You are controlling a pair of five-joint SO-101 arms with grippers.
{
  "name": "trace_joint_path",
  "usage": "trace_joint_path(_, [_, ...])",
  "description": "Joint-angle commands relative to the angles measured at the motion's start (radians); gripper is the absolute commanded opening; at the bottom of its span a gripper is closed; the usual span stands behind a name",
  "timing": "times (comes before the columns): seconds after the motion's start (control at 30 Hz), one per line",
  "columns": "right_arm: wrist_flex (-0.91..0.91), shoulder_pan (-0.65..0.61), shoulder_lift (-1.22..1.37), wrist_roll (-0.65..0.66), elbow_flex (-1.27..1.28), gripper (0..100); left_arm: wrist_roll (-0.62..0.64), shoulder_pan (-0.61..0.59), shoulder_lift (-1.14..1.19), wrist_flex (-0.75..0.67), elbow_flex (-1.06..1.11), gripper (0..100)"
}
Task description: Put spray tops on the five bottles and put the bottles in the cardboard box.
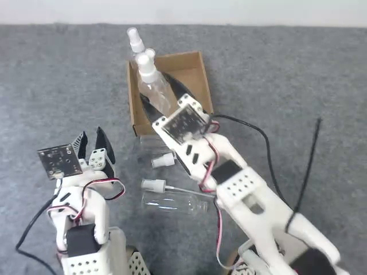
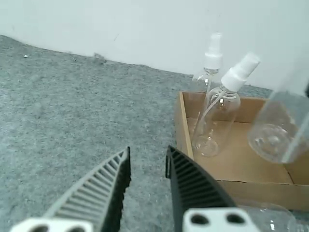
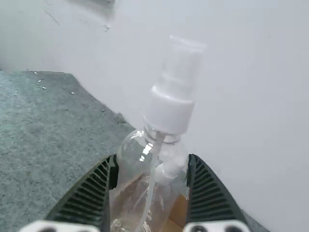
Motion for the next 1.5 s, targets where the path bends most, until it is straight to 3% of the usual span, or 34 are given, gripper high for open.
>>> trace_joint_path(0.0, [-0.030,-0.008,0.064,0.003,-0.141,0.7,-0.006,-0.005,-0.018,-0.023,-0.010,11])
trace_joint_path(0.2, [-0.048,-0.008,0.199,0.003,-0.230,0.7,-0.006,-0.005,-0.018,-0.023,-0.010,11])
trace_joint_path(0.7, [-0.360,-0.002,0.516,0.005,-0.256,0.8,-0.006,-0.006,-0.018,-0.066,0.010,11])
trace_joint_path(1.47, [-0.367,-0.004,0.823,0.003,-0.402,0.7,0.000,-0.064,-0.018,-0.069,0.005,11])
